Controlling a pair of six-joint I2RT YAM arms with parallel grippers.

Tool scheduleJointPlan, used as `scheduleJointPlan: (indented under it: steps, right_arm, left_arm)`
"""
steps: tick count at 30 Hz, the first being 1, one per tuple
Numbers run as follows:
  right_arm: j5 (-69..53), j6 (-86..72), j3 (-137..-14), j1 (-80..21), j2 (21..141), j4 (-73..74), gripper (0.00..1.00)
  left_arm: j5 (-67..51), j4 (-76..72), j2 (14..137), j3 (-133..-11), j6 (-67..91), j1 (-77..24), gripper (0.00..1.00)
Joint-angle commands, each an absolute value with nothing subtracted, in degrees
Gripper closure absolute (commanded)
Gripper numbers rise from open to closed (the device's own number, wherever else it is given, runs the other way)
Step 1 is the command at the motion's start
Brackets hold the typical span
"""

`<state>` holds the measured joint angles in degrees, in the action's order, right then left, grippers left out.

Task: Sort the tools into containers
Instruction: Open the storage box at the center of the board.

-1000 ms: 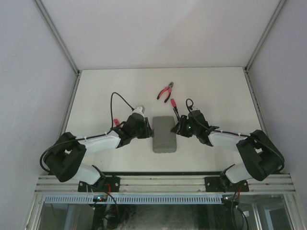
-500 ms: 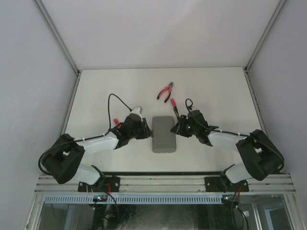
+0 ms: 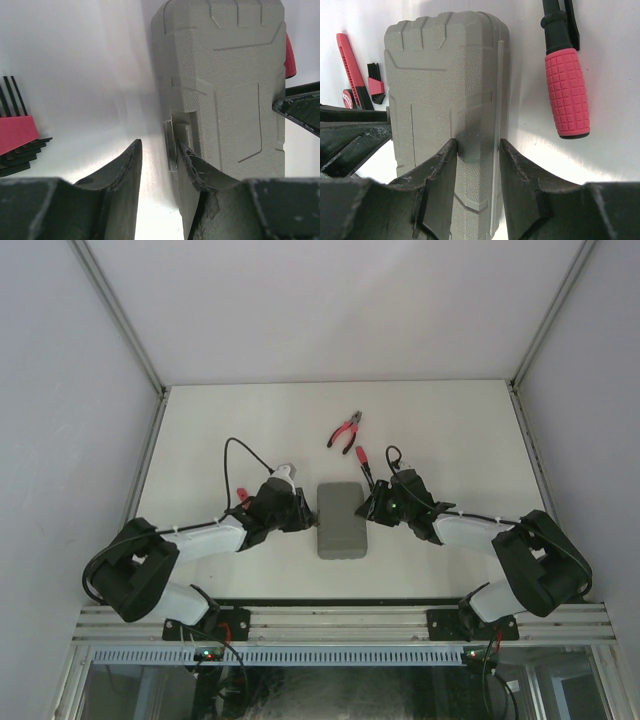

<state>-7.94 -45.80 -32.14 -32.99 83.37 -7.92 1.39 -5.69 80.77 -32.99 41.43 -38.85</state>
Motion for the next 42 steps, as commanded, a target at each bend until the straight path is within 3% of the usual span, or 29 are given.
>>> scheduleJointPlan:
  steps: [1, 9, 22, 32, 42]
  right_arm:
    - [-3.87, -41.42, -29.94, -33.84, 86.97, 4.83, 0.64]
    - [-3.87, -41.29, -30.43, -33.97, 87.15, 5.10, 0.64]
    - [-2.84, -41.07, -31.63, -34.10, 85.92, 6.52, 0.62]
    - [-0.24, -38.13, -35.29, -33.80, 75.29, 11.24, 0.40]
    - [5.40, -37.34, -36.20, -33.66, 61.82, 20.48, 0.33]
  left_arm:
    - [-1.45, -9.04, 81.98, -32.58, 42.38, -38.50, 0.62]
    - [-2.86, -10.86, 83.26, -32.61, 43.39, -38.50, 0.66]
    - [-5.00, -13.07, 83.76, -32.53, 45.42, -38.50, 0.91]
    - [-3.99, -9.65, 78.94, -32.61, 45.65, -38.50, 1.00]
    - [-4.40, -4.71, 72.38, -34.02, 46.33, -38.63, 1.00]
